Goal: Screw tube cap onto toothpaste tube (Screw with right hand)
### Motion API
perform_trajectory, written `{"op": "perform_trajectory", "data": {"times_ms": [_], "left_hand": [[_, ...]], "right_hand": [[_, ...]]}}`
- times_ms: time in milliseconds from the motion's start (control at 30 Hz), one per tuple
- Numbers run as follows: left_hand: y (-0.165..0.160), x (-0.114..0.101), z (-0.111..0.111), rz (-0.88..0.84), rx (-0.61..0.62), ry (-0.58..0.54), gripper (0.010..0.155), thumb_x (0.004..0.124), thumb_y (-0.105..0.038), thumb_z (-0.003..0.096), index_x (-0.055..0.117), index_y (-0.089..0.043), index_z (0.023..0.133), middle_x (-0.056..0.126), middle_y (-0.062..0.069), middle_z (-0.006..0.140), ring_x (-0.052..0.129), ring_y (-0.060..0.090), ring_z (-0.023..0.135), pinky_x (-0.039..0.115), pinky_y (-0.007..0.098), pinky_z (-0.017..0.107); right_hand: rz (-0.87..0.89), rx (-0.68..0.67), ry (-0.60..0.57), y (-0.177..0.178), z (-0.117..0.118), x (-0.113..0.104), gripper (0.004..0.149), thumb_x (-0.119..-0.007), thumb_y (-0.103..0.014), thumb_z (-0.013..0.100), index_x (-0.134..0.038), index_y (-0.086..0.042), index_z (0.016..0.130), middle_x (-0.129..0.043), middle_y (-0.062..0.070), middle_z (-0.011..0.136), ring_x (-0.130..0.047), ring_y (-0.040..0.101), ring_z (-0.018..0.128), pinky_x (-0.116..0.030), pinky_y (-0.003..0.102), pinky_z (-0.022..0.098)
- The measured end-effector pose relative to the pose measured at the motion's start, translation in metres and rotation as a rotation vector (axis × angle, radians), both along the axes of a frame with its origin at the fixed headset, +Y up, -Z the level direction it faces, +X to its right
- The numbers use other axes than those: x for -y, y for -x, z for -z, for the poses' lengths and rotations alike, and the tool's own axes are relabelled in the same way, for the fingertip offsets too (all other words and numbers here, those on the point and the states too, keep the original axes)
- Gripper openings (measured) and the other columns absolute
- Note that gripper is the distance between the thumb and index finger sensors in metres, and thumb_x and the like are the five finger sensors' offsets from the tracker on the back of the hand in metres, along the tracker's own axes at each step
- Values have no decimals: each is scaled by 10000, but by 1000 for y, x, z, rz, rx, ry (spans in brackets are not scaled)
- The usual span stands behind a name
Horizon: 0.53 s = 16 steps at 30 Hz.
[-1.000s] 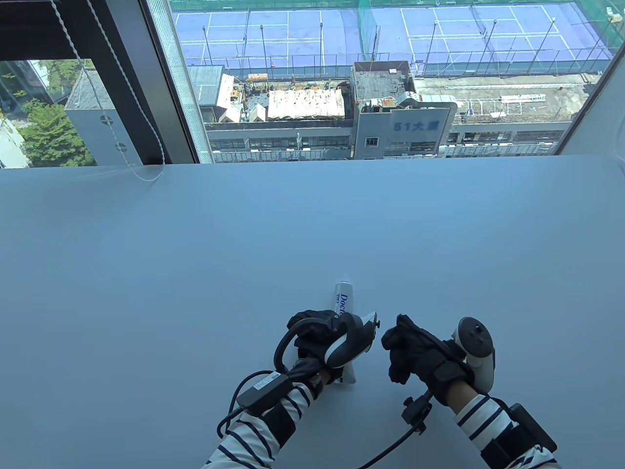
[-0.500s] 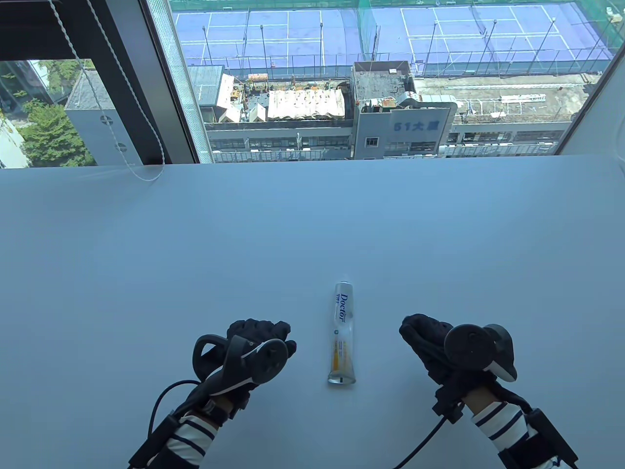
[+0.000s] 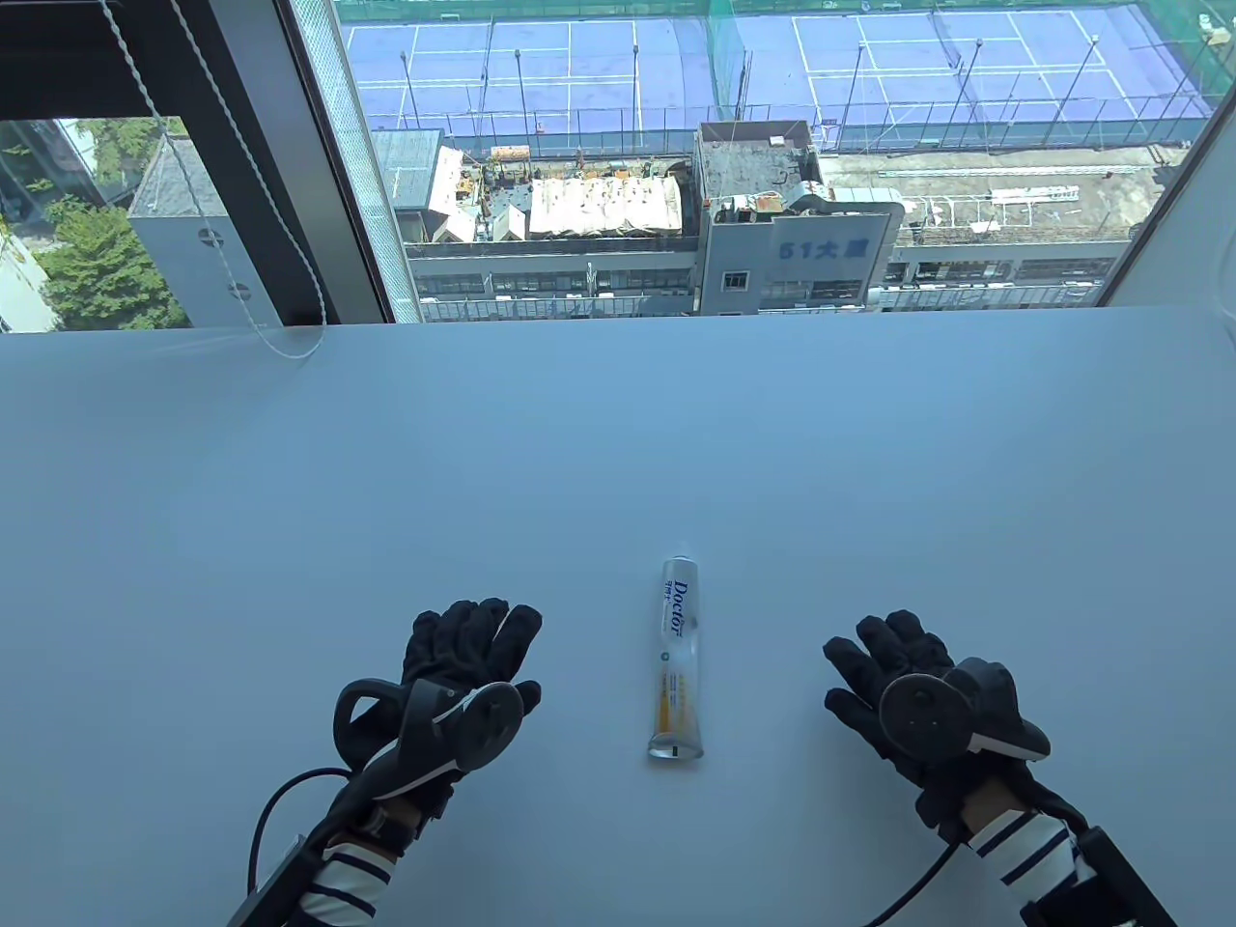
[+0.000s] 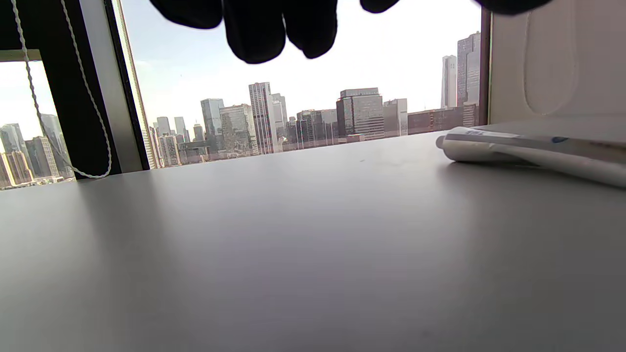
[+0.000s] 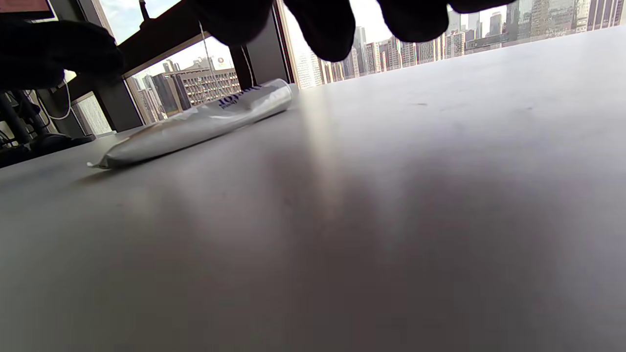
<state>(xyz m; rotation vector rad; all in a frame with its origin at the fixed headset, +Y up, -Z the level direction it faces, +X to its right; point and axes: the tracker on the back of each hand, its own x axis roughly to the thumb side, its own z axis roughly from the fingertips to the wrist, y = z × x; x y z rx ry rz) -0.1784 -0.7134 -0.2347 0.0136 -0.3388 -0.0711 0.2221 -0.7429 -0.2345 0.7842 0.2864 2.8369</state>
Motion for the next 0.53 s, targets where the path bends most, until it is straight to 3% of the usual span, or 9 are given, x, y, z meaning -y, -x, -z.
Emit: {"op": "perform_trajectory", "data": {"times_ms": [167,533], "left_hand": [[5,13,7,-2,-27,90,814,588,-662,470,198,-375,1124,341,78,1232,440,372,1145,360,591,834],[21,8,13,-36,-111,37,885,552,-726,436,116,-366,1116,194,107,1238,331,422,1156,291,634,823]], "right_hand": [[-13,8,12,1,0,2,612,-536,-357,677,-383,-22,1165,-279,424,1138,-208,711,949,-280,765,611],[-12,37,-17,-1,0,0,634,-526,-371,679,-274,-63,1173,-192,413,1144,-135,713,941,-219,767,603]]}}
